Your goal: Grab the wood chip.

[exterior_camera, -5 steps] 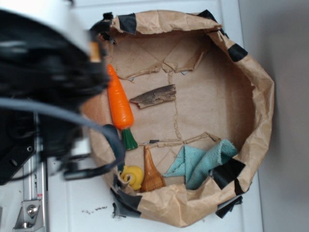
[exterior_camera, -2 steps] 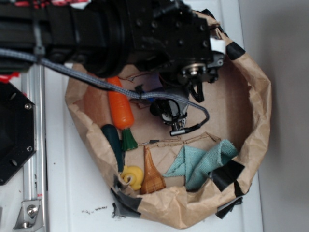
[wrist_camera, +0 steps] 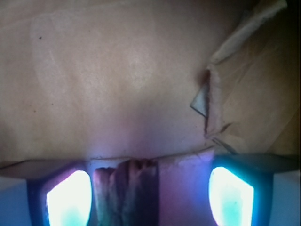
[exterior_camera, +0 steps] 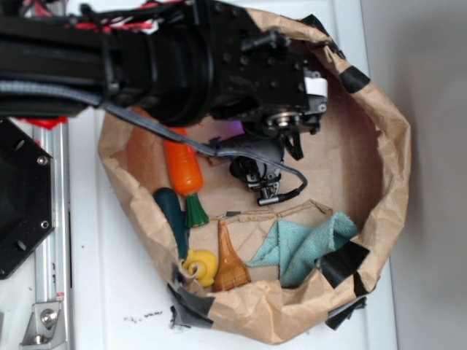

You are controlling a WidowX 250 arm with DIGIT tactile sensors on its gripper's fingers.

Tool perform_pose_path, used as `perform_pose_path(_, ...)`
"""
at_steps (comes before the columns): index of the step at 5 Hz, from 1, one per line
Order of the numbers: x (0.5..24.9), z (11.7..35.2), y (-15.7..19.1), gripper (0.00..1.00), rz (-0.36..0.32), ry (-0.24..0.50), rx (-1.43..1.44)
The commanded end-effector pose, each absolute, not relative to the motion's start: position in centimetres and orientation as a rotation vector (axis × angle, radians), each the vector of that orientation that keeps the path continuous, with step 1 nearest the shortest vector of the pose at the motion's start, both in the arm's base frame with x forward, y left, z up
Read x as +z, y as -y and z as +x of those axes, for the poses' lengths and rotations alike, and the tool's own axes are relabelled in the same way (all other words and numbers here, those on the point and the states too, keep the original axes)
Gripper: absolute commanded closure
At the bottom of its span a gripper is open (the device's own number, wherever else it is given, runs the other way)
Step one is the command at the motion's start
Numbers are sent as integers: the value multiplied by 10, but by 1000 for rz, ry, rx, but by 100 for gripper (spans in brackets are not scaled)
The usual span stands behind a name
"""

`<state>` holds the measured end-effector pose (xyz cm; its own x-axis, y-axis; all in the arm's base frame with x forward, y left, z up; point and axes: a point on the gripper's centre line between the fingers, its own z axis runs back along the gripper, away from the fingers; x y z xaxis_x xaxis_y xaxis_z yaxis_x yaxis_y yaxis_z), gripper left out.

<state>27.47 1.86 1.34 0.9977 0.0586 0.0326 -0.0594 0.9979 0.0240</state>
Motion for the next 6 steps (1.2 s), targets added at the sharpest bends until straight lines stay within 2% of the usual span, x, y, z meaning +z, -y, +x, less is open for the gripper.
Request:
perform_pose_path(1,14,261,-1,0,11,39,-4)
perform_pose_path(2,11,258,1,23,-5,30,-6)
perform_pose_path(3,10,257,5,100,-12,42,-2)
perform_pose_path(4,9,257,6,100,-12,45,-7)
perform_pose_path(6,-9,257,3,100,-11,15,-4)
